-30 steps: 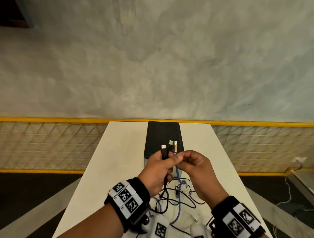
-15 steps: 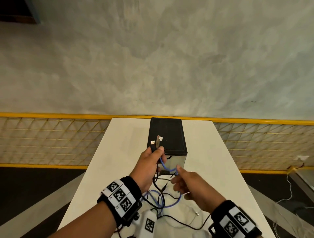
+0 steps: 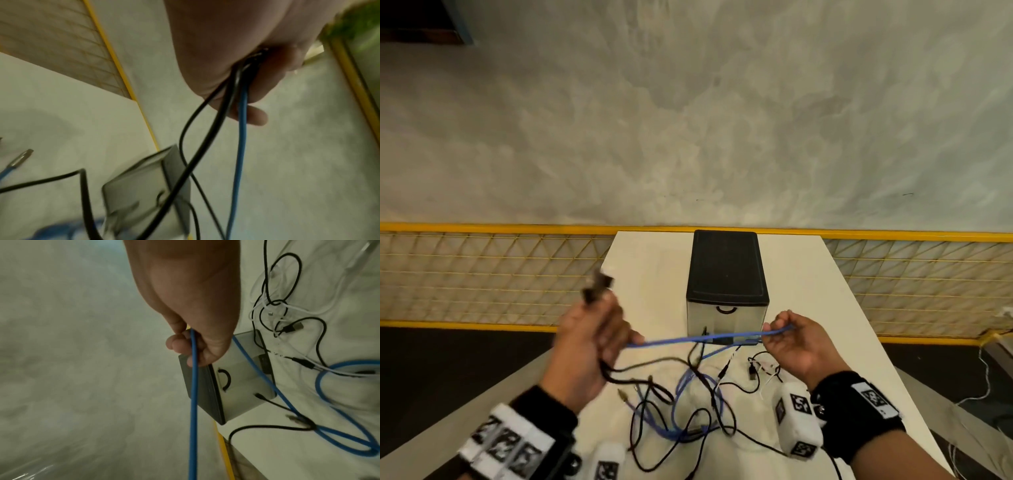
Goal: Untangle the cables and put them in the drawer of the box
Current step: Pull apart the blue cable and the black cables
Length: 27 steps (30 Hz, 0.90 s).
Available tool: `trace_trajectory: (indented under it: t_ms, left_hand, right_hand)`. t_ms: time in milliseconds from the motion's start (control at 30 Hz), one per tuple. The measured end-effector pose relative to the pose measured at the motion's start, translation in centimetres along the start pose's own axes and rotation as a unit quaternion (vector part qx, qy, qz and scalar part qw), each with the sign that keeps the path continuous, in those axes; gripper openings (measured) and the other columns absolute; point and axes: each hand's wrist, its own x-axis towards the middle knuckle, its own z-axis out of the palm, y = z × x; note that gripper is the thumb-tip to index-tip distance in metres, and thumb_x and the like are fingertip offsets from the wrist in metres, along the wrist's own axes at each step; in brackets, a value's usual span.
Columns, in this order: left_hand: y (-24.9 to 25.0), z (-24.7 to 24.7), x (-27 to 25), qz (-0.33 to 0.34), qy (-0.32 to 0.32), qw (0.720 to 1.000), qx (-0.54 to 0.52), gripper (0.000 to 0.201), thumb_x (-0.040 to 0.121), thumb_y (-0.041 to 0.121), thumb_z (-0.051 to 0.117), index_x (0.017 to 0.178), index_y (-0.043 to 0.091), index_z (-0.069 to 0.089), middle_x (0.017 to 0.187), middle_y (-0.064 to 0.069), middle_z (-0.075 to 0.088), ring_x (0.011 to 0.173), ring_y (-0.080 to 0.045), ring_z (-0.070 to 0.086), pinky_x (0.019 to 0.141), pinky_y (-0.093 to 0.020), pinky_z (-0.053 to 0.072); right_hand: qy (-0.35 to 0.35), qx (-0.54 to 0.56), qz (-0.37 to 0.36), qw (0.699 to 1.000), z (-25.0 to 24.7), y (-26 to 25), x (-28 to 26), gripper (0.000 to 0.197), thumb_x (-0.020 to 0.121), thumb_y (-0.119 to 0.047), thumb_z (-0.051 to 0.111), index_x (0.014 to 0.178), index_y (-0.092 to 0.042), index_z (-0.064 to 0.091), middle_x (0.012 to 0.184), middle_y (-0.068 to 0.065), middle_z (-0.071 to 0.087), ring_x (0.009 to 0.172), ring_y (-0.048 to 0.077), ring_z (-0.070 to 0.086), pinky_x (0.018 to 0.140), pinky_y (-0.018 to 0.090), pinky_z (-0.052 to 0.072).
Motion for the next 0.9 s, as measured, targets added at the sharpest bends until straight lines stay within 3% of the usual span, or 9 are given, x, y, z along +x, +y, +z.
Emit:
trace_trajectory:
  t_ms: [133, 200, 267, 333, 500, 600, 733, 833, 900]
  left_hand:
    - [2.3, -0.4, 1.5, 0.039, 0.048, 0.992, 0.112, 0.025, 0.099, 0.016, 0.05, 0.075, 0.02, 0.055, 0.057, 0.001, 0.044, 0.035, -0.005, 0.029, 0.037, -0.019, 0.027]
    - [0.6, 1.4, 2.0, 0.05, 0.012, 0.958, 0.284, 0.014, 0.094, 0.016, 0.062, 0.08, 0.019, 0.062, 0.064, 0.003, 0.058, 0.042, -0.006, 0.042, 0.042, -0.018, 0.033]
    - [-2.2, 3.9, 2.3, 0.061, -0.063, 0.903, 0.422, 0.012, 0.084, 0.027, 0.074, 0.089, 0.018, 0.069, 0.078, 0.006, 0.071, 0.065, -0.005, 0.063, 0.063, -0.021, 0.048]
    - [-5.5, 5.7, 2.6, 0.034, -0.118, 0.873, 0.472, 0.015, 0.076, 0.028, 0.079, 0.084, 0.024, 0.067, 0.082, 0.007, 0.071, 0.076, -0.002, 0.065, 0.074, -0.024, 0.051]
    - [-11.0, 6.7, 2.7, 0.0, -0.11, 0.903, 0.416, 0.021, 0.075, 0.015, 0.075, 0.09, 0.029, 0.069, 0.082, 0.01, 0.072, 0.078, -0.007, 0.067, 0.079, -0.03, 0.054]
    - [-11.6, 5.8, 1.8, -0.055, -0.158, 0.916, 0.365, 0.026, 0.08, 0.003, 0.072, 0.092, 0.025, 0.071, 0.083, 0.012, 0.074, 0.082, -0.003, 0.07, 0.077, -0.021, 0.054]
    - [-12.0, 0.9, 0.1, -0.144, -0.283, 0.818, 0.48, 0.031, 0.073, 0.009, 0.079, 0.061, 0.028, 0.058, 0.061, 0.015, 0.061, 0.066, -0.002, 0.06, 0.066, -0.02, 0.046]
    - [-11.5, -3.0, -0.6, -0.214, -0.324, 0.707, 0.591, 0.027, 0.064, 0.035, 0.083, 0.068, 0.028, 0.058, 0.074, 0.012, 0.06, 0.081, -0.017, 0.066, 0.072, -0.031, 0.049]
    - [-10.5, -3.6, -0.7, -0.221, -0.308, 0.715, 0.587, 0.03, 0.064, 0.038, 0.083, 0.074, 0.026, 0.058, 0.08, 0.005, 0.059, 0.078, -0.015, 0.062, 0.075, -0.034, 0.05]
  right_hand:
    - [-0.022, -0.095, 0.012, 0.995, 0.0, 1.2, -0.2, 0.027, 0.102, -0.021, 0.043, 0.08, -0.011, 0.056, 0.054, 0.003, 0.062, 0.052, 0.014, 0.058, 0.059, 0.029, 0.056]
    - [-0.07, -0.163, 0.013, 0.984, 0.7, 2.3, -0.9, 0.02, 0.101, -0.022, 0.047, 0.089, -0.013, 0.059, 0.074, 0.008, 0.073, 0.061, 0.019, 0.071, 0.063, 0.036, 0.059]
    - [-0.122, -0.207, 0.003, 0.971, 1.5, 3.2, -1.8, 0.012, 0.099, -0.021, 0.051, 0.092, -0.017, 0.06, 0.096, 0.011, 0.074, 0.079, 0.025, 0.073, 0.074, 0.041, 0.056]
    - [-0.163, -0.231, 0.0, 0.959, 2.7, 4.1, -3.0, 0.012, 0.095, -0.019, 0.052, 0.098, -0.015, 0.063, 0.097, 0.012, 0.071, 0.083, 0.025, 0.069, 0.074, 0.041, 0.054]
    - [-0.19, -0.209, 0.043, 0.958, 3.0, 4.0, -4.4, 0.051, 0.1, -0.034, 0.039, 0.085, -0.006, 0.078, 0.098, 0.019, 0.073, 0.092, 0.03, 0.07, 0.095, 0.047, 0.047]
    - [-0.166, -0.219, 0.05, 0.96, 2.2, 3.2, -4.0, 0.043, 0.099, -0.033, 0.044, 0.084, -0.006, 0.075, 0.1, 0.02, 0.074, 0.095, 0.034, 0.07, 0.103, 0.052, 0.042]
    - [-0.145, -0.175, 0.033, 0.973, 2.8, 1.2, -2.9, 0.021, 0.1, -0.026, 0.046, 0.094, -0.014, 0.062, 0.116, 0.014, 0.073, 0.105, 0.025, 0.069, 0.097, 0.051, 0.043]
    - [-0.147, -0.178, 0.021, 0.973, 3.1, -0.1, -2.2, 0.02, 0.1, -0.027, 0.046, 0.1, -0.019, 0.064, 0.113, 0.007, 0.075, 0.101, 0.022, 0.072, 0.089, 0.05, 0.046]
    - [-0.151, -0.178, 0.014, 0.972, 3.2, 0.0, -2.0, 0.02, 0.101, -0.027, 0.045, 0.102, -0.018, 0.063, 0.11, 0.01, 0.075, 0.095, 0.024, 0.074, 0.088, 0.05, 0.049]
